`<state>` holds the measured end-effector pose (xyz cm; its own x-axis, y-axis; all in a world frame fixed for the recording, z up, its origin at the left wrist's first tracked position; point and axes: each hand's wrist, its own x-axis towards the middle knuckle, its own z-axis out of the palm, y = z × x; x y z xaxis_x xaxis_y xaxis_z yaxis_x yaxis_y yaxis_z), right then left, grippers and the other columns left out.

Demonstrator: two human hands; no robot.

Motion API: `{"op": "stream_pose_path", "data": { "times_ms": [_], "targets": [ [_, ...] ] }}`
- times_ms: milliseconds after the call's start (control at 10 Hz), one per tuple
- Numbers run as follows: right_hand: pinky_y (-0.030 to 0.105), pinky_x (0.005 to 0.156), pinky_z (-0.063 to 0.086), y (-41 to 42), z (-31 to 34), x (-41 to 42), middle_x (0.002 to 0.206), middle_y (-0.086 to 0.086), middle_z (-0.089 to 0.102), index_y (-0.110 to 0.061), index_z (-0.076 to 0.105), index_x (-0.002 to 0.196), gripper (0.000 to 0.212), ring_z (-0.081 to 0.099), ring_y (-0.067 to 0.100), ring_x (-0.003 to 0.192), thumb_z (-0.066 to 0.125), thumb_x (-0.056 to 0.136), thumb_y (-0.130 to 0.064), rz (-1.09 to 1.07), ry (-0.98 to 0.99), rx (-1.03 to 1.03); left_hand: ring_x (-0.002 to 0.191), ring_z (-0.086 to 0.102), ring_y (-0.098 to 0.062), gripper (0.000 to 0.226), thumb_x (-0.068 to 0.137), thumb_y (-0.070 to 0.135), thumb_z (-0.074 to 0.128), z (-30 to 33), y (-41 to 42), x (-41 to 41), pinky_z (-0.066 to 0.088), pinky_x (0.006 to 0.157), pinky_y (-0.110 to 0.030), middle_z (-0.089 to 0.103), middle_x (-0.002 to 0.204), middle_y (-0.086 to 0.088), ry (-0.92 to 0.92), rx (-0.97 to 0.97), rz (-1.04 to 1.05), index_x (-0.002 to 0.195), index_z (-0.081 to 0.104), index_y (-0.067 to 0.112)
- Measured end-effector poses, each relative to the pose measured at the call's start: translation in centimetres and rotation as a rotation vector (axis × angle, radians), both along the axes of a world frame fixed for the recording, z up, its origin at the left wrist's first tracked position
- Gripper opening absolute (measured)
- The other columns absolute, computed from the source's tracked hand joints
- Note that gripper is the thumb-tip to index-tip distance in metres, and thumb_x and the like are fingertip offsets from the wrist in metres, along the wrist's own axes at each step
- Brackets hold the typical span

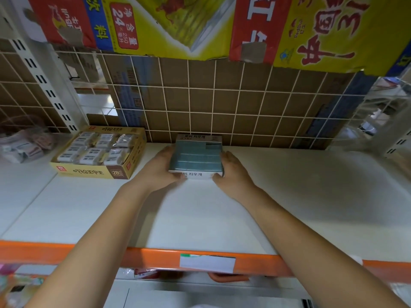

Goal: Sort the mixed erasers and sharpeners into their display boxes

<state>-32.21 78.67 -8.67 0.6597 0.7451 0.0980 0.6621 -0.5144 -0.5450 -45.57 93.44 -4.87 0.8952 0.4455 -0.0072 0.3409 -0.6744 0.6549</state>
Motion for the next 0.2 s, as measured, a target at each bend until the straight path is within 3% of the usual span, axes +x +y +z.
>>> {"op": "stream_pose_path", "data": {
  "times_ms": [100,200],
  "targets": [
    [0.042,0.097,0.040,0.1,1.1,-0.6,0.133,0.014,0.044,-0.007,0.039,0.135,0.054,0.041,0.030,0.120,0.053,0.083,-0.018,0.044,-0.100,0.074,0.124,0.038,-0.020,0.070,0.081,0.018,0.068,1.6,-0.5,-0.4,0.027,0.086,-0.016,0.041,0.138,-0.005,-0.046,0.108,0.026,0.140,0.031,0.015],
    [0.041,0.102,0.036,0.6,2.7,-1.6,0.139,0.012,0.040,-0.008,0.035,0.138,0.052,0.037,0.028,0.127,0.047,0.089,-0.018,0.071,-0.136,0.039,0.126,0.039,-0.027,0.062,0.087,0.023,0.062,2.7,-0.7,-1.2,0.033,0.095,-0.026,0.039,0.142,-0.012,-0.036,0.188,0.069,0.140,0.033,0.012]
  ]
}}
